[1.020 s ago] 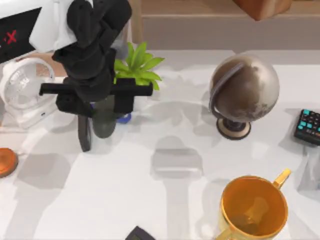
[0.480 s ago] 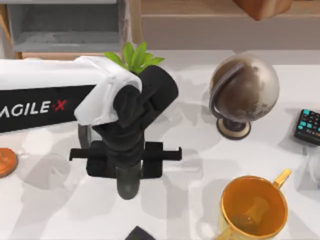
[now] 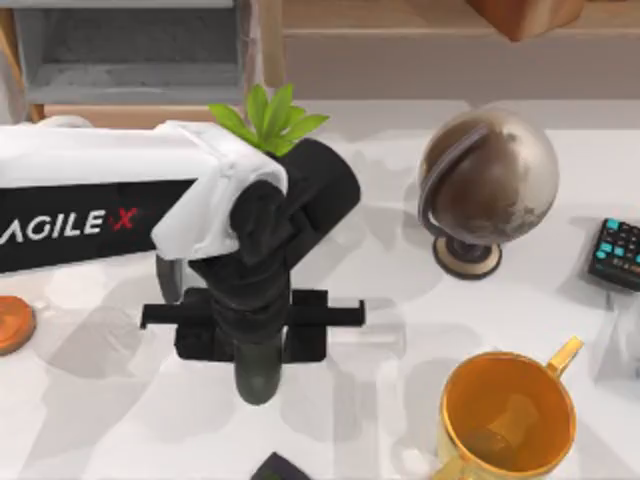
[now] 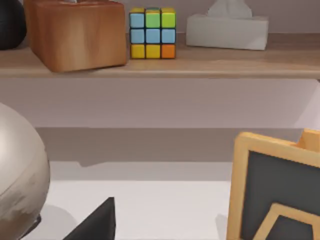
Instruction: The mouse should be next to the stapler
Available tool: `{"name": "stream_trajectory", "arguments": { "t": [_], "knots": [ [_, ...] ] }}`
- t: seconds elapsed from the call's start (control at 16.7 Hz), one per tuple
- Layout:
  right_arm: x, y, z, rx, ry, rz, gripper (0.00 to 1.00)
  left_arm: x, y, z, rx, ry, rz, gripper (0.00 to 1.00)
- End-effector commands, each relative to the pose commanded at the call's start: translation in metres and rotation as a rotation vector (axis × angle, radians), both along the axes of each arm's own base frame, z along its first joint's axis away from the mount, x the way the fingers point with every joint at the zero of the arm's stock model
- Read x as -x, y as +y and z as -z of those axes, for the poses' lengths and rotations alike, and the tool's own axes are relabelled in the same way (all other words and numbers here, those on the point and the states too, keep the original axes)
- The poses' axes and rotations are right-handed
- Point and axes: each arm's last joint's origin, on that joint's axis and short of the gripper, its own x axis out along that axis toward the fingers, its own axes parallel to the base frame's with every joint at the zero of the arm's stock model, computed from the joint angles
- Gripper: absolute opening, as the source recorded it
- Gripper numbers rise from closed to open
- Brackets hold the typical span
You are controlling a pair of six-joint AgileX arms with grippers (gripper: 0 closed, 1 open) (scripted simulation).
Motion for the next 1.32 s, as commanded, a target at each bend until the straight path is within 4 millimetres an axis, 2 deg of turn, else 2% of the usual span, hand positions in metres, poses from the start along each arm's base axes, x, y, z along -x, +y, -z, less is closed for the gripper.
{"name": "stream_trajectory", "arguments": {
  "t": [0.9, 1.32],
  "knots": [
    [0.0, 0.0, 0.0, 0.0, 0.0, 0.0, 1.0, -0.006, -0.006, -0.012, 0.058, -0.06, -0.009, 0.0],
    [0.0, 0.0, 0.0, 0.0, 0.0, 0.0, 1.0, -0.004, -0.005, -0.003, 0.043, -0.05, 0.0, 0.0]
  ]
}}
